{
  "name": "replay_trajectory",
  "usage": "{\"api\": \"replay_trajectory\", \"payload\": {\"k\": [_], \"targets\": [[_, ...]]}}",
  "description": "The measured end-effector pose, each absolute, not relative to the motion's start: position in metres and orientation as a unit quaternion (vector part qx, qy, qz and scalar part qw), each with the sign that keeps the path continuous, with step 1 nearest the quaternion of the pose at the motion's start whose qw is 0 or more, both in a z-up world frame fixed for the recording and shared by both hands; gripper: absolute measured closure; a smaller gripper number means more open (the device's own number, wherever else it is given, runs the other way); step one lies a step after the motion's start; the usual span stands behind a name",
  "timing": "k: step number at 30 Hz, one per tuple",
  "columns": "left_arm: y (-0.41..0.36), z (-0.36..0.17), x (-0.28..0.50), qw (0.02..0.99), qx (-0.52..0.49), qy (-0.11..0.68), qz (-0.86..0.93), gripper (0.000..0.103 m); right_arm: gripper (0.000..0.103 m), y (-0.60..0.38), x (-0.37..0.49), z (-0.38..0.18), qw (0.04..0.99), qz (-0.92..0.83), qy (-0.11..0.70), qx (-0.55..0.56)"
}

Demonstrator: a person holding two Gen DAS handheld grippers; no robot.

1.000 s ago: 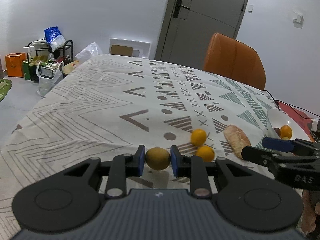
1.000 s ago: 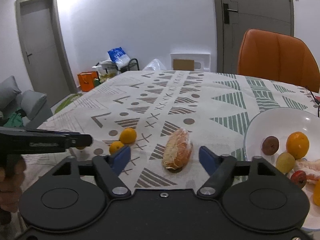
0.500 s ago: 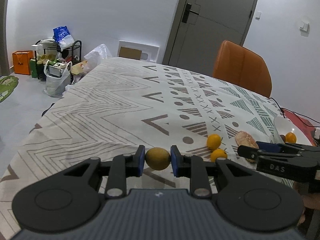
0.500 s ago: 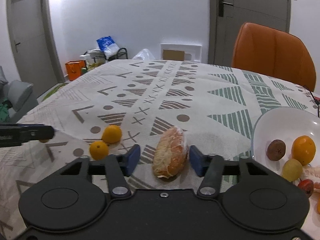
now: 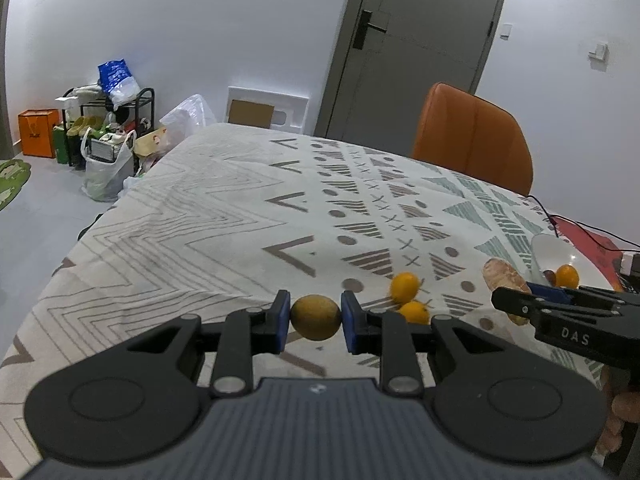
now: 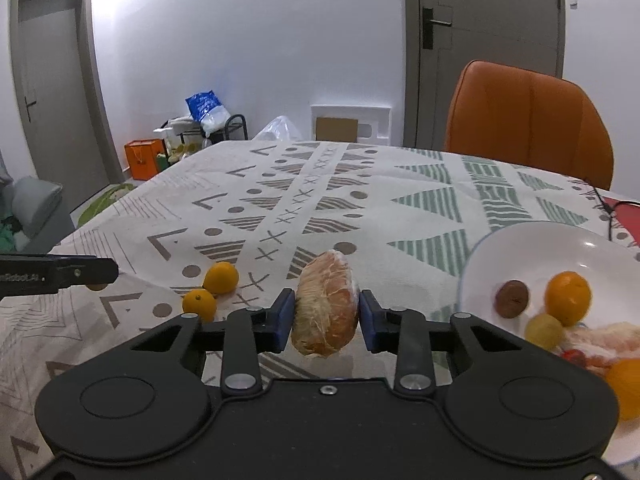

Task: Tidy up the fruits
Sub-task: 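Carry the yellow plum and wrapped pomelo segment over the white plate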

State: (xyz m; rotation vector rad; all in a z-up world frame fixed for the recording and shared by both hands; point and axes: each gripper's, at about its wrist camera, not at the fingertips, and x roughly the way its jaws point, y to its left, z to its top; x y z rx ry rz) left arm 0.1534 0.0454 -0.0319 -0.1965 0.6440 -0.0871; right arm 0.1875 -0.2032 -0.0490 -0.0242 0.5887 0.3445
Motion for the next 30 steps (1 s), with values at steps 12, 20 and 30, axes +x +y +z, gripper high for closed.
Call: {"api": "replay_trajectory", "payload": {"k": [12,20,30], "targets": [[0.017,-0.024,0.153,0.945,-0.08,0.309,-0.064,0.078,0.07,-0.233,0.17,-0.036,0.95,0.158,0.27,0.008],[0.001,-0.02,0.152,0.947,-0.073,0.305,-0.074,0.078,0.07,-0.25,0.163,-0.031,0.955,0.148,0.258,0.015],[-0.022,-0.014,0.153,0.948,-0.066,0.299,-0.089,0.078,0.07,-0.28,0.159,-0.029,0.959,0.129,0.249,0.035]]}}
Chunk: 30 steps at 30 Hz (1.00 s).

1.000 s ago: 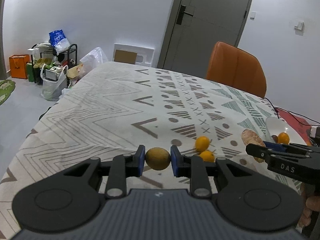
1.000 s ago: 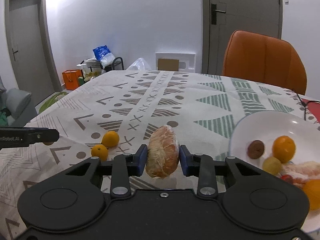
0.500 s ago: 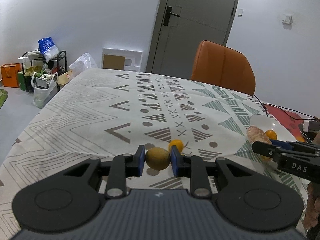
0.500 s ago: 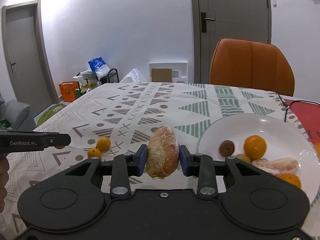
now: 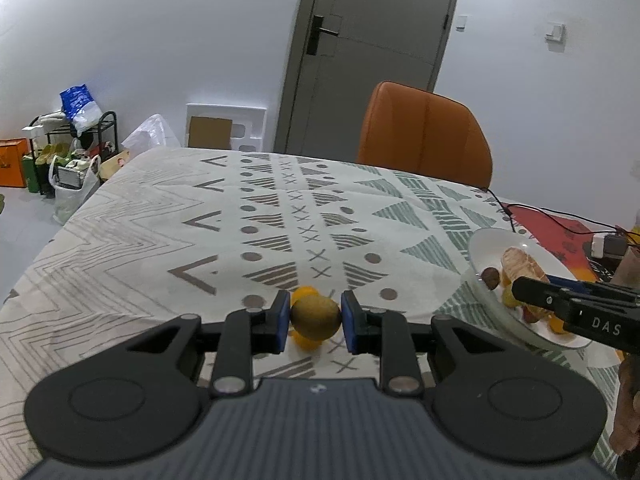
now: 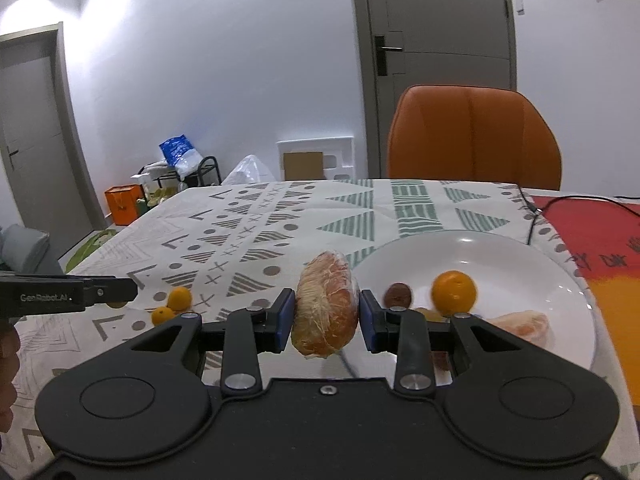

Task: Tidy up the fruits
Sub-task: 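Carry the yellow plum and wrapped pomelo segment over the white plate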

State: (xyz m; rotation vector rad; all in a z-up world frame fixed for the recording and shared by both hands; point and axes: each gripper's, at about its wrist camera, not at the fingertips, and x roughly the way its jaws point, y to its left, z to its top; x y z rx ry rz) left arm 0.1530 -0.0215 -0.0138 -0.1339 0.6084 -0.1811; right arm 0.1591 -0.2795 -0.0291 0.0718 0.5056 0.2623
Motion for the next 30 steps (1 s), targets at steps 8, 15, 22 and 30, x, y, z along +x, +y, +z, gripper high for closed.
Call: {"api": "replay_trajectory", "payload": {"k": [8,15,22,30], "targets": [[-0.044,-0.01,0.155,0.948,-0.059,0.295,-0.109,0.078,0.07,-0.305,0.158,-0.031,0.962,0.107,0.247,0.042],[-0.059,-0.008,0.157,0.948,-0.053,0.291,-0.119,0.078,0.07,-0.325,0.16,-0.03,0.965,0.09,0.243,0.039],[-0.076,-0.006,0.161,0.948,-0.044,0.289,-0.128,0.078,0.07,-0.345,0.164,-0.033,0.967,0.069,0.241,0.041],[-0.096,-0.006,0.168,0.946,-0.035,0.289,-0.141,0.078,0.07,-0.364,0.168,-0.037,0.968,0.052,0.24,0.046]]}}
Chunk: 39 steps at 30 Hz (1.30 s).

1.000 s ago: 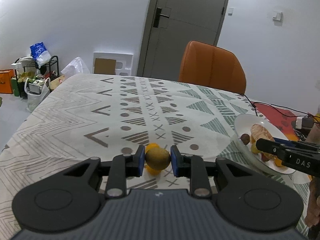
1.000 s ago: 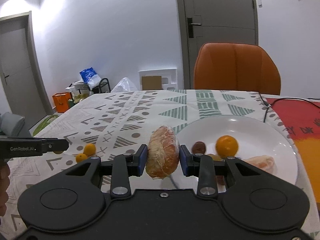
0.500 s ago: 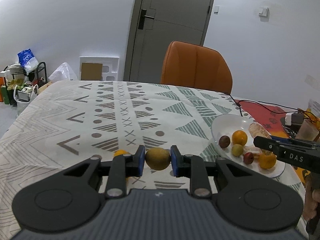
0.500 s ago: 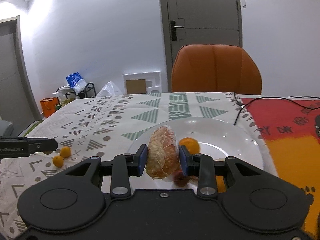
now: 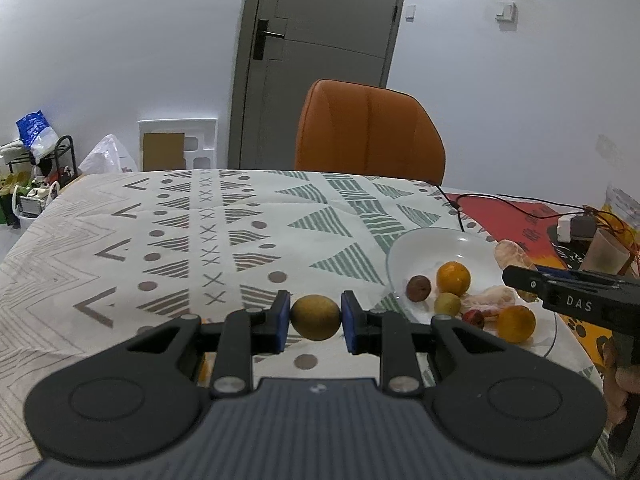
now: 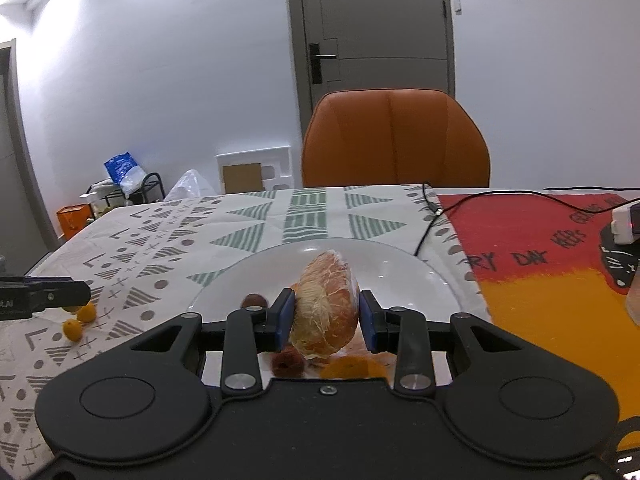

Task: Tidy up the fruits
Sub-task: 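Carry the yellow plum and wrapped pomelo segment over the white plate, then release the wrapped pomelo segment with the right tool while the left tool releases the yellow plum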

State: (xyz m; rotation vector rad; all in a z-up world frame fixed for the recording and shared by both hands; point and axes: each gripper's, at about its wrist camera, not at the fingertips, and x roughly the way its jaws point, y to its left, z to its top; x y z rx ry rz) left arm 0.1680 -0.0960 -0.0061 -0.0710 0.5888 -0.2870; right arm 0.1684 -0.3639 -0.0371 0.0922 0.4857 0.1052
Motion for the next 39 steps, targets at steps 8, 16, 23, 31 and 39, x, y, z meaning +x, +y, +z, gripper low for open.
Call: {"api": "replay_trajectory", "payload": {"k": [8,16,23,31,39], "targets": [[-0.113,-0.009,0.177,0.944,-0.028,0.292,-0.149,0.078,0.07,-0.377,0.178,-0.041,0.968,0.044,0.242,0.05],[-0.127,-0.012,0.187,0.942,-0.023,0.296,-0.155,0.078,0.07,-0.383,0.189,-0.048,0.966,0.045,0.248,0.055],[-0.143,-0.016,0.197,0.94,-0.018,0.3,-0.163,0.078,0.064,-0.39,0.193,-0.051,0.967,0.048,0.242,0.068],[-0.165,-0.019,0.205,0.936,-0.007,0.302,-0.179,0.078,0.052,-0.4,0.178,-0.049,0.968,0.044,0.236,0.078],[-0.183,-0.018,0.208,0.933,0.006,0.303,-0.193,0.077,0.047,-0.402,0.166,-0.05,0.967,0.048,0.236,0.086]]}}
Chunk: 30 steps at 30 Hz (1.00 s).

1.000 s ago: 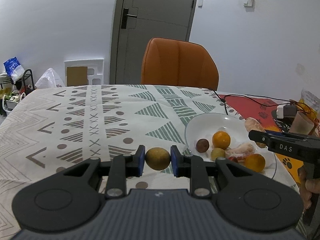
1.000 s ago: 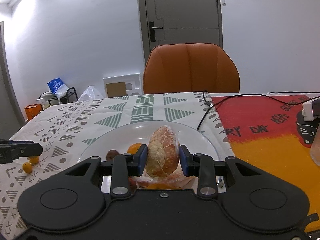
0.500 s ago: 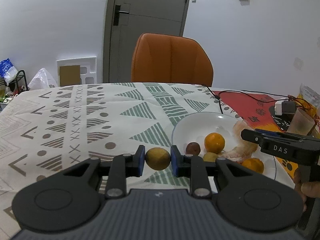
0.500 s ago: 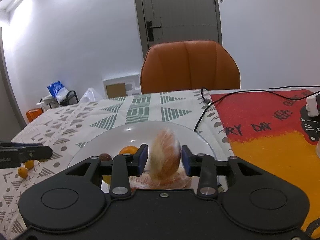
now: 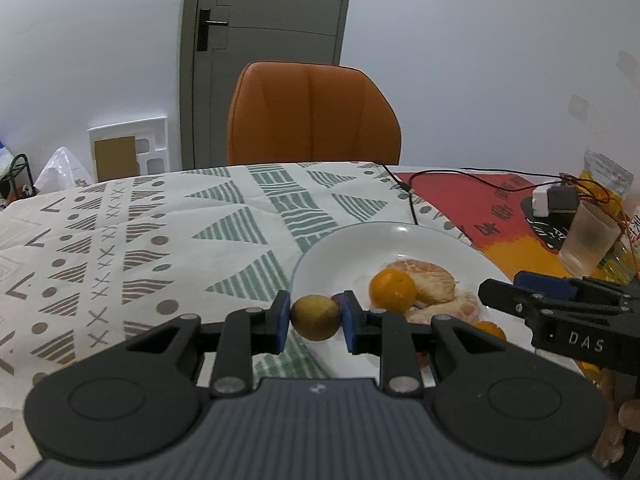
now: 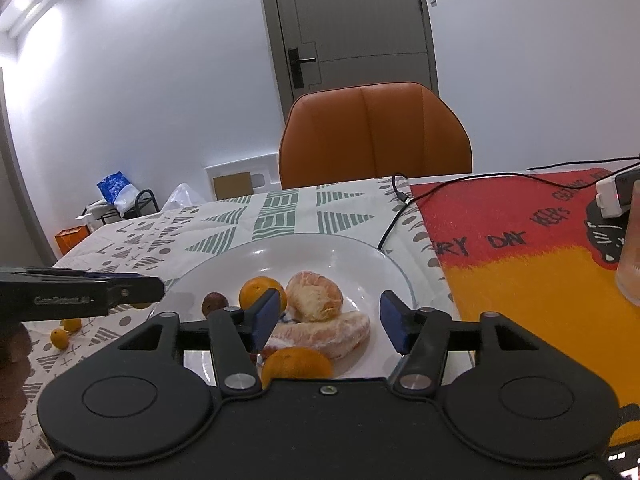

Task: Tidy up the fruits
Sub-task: 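Release the wrapped pomelo segment with the right tool while the left tool releases the yellow plum, then move both tools back to the fruit and grasp a small mandarin with the left tool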

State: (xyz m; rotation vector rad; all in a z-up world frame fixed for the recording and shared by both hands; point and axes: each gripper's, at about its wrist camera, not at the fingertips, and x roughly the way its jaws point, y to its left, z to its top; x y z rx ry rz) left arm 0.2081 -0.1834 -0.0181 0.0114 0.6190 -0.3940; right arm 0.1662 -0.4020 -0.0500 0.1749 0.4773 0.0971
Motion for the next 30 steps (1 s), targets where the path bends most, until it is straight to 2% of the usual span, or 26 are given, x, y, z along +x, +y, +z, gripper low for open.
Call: {"api": "replay_trajectory", "payload": {"k": [8,11,16,17,21,24,30], "targets": [[-0.177,-0.011,0.204,0.937,0.008,0.294,-0.186,0.068,0.045,-0.399,0.161,-0.051,0.966,0.051,0.235,0.093],[-0.167,-0.009,0.201,0.941,0.006,0.293,-0.17,0.057,0.04,-0.394,0.158,-0.05,0.966,0.055,0.233,0.094],[-0.146,-0.006,0.196,0.948,0.004,0.288,-0.138,0.032,0.037,-0.384,0.154,-0.048,0.967,0.066,0.229,0.095],[-0.142,-0.005,0.195,0.949,0.003,0.287,-0.133,0.03,0.037,-0.381,0.154,-0.047,0.966,0.069,0.229,0.094],[-0.124,-0.003,0.19,0.95,-0.003,0.286,-0.123,0.027,0.027,-0.37,0.15,-0.043,0.967,0.073,0.225,0.089],[-0.113,-0.004,0.187,0.951,-0.003,0.287,-0.115,0.024,0.023,-0.362,0.147,-0.04,0.968,0.076,0.22,0.09],[-0.09,-0.009,0.181,0.951,-0.012,0.295,-0.094,0.023,0.017,-0.347,0.147,-0.039,0.968,0.089,0.219,0.089]]}}
